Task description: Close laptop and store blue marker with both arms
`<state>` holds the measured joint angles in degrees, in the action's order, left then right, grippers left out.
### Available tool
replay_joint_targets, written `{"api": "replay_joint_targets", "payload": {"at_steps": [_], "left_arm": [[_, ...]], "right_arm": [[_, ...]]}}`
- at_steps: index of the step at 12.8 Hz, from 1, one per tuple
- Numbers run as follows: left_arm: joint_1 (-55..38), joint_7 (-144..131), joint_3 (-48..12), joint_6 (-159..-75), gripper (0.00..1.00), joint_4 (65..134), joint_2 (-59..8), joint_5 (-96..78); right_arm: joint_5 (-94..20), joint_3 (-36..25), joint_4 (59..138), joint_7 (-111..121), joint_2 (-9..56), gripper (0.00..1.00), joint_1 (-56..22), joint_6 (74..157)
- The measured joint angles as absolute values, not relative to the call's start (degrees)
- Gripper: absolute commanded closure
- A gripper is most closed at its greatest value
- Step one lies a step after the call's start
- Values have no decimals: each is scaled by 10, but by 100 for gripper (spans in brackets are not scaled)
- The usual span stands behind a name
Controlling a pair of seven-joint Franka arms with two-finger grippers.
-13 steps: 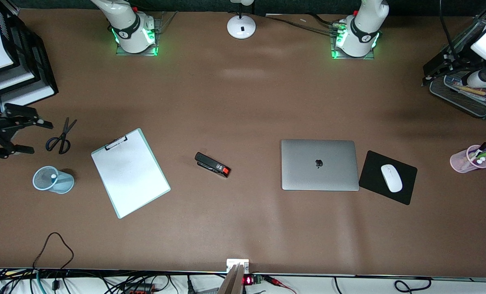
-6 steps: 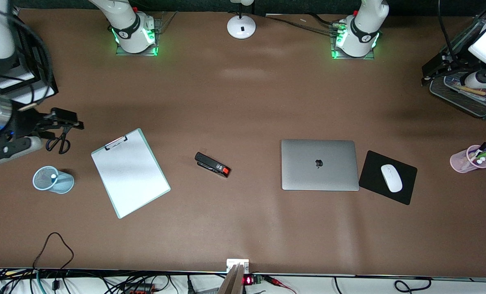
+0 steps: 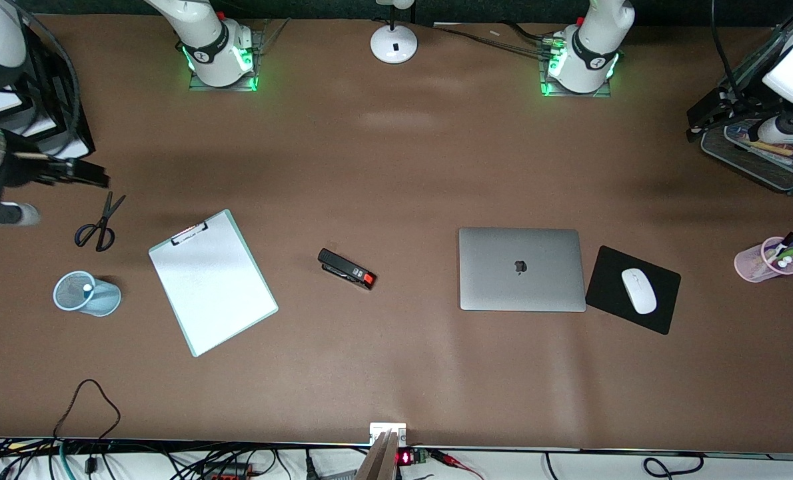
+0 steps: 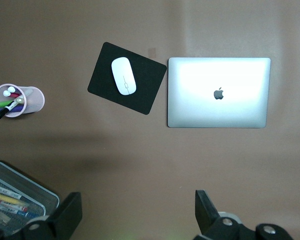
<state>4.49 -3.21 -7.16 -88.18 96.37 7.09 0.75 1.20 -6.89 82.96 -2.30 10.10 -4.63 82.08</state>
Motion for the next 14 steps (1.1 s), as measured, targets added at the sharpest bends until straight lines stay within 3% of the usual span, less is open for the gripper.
{"api": "replay_joint_targets", "payload": {"at_steps": [2,6,14], "left_arm": [[45,-32,-73,-882,0,964,72,4],[45,-19,-77,-882,0,964,76,-3],[48,-7,-74,-884,0,970,76,-9]], "right_arm": [[13,-100,831,8,90,0,-46,825],[13,-103,842,23,77,0,-50,846],[13,-103,957,23,-10,0,-52,923]]}}
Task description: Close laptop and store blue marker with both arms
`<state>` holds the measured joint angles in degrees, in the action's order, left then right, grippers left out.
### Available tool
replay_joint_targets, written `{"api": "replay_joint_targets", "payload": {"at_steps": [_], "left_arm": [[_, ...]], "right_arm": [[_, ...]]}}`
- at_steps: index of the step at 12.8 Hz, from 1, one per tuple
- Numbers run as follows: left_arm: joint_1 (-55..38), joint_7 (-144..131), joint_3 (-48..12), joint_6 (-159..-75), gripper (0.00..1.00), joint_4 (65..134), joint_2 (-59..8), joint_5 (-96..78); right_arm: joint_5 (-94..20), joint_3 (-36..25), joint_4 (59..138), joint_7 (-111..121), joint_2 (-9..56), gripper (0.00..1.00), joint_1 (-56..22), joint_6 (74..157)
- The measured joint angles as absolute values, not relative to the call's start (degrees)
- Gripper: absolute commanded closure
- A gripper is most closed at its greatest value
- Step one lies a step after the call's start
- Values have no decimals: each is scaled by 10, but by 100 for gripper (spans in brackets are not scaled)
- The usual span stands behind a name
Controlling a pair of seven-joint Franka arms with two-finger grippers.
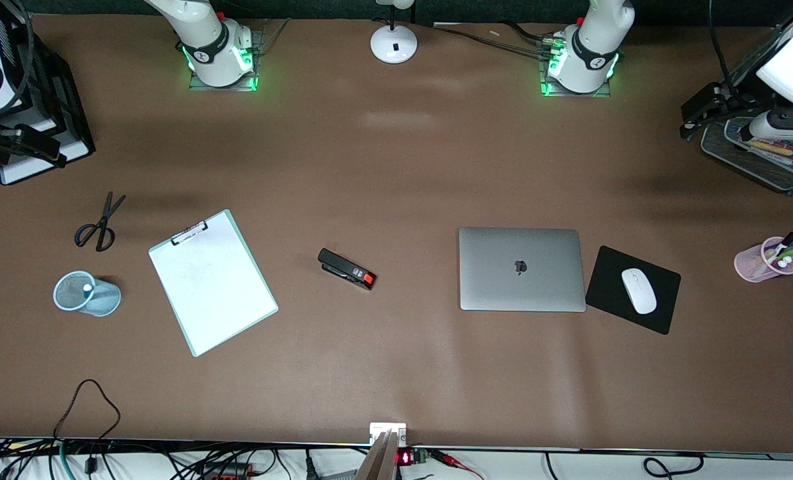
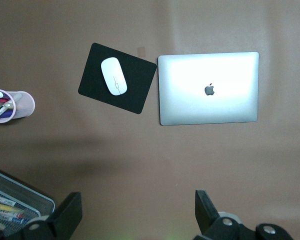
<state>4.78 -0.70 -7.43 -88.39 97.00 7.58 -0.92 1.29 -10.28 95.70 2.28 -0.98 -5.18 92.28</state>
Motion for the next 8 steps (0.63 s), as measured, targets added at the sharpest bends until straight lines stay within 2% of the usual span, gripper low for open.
{"api": "replay_joint_targets", "payload": {"at_steps": [8], "left_arm": [[50,-6,-71,-885,0,970,77,-9]], "right_arm": [[13,-98,976,26,-30,0,-54,933]]}}
